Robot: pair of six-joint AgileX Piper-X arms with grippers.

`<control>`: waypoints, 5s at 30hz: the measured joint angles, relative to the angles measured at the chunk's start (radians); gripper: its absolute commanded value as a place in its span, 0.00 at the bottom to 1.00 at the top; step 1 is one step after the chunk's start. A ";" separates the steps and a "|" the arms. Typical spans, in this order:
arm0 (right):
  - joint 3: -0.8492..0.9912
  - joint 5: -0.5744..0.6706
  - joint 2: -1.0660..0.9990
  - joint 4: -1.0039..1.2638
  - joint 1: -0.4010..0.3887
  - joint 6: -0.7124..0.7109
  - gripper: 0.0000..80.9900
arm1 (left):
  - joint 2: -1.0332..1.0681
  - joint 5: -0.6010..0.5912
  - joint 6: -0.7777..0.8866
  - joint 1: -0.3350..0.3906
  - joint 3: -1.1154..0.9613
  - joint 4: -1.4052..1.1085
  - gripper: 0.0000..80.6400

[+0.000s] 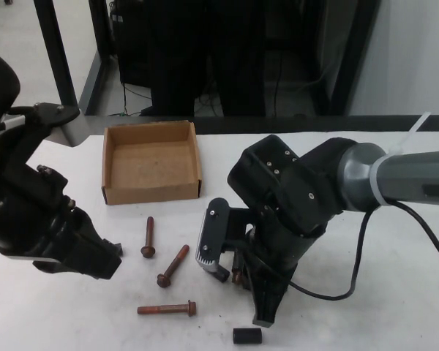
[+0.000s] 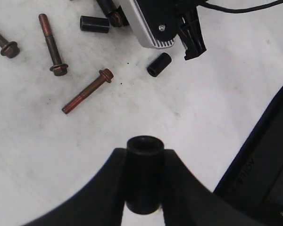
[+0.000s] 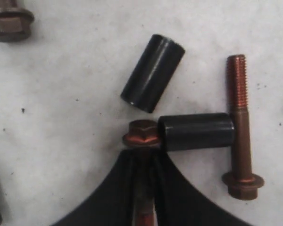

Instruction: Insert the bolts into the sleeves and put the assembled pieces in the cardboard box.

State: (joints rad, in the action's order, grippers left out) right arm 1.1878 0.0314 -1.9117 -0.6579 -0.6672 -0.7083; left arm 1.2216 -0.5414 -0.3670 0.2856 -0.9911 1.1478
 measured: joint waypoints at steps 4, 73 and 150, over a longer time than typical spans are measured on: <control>0.004 0.058 0.001 -0.012 0.002 0.090 0.00 | 0.000 -0.015 0.000 0.000 0.000 0.000 0.01; -0.793 0.236 0.855 1.181 -0.248 1.039 0.00 | -0.106 0.210 0.632 0.558 0.963 -2.115 0.01; -0.647 0.379 1.070 0.137 -0.242 1.008 0.00 | 0.449 0.321 0.549 0.066 -0.267 -0.599 0.01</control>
State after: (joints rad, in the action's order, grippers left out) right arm 0.5409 0.4101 -0.8421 -0.5214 -0.9095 0.2997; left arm 1.6703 -0.2207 0.1823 0.3520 -1.2582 0.5491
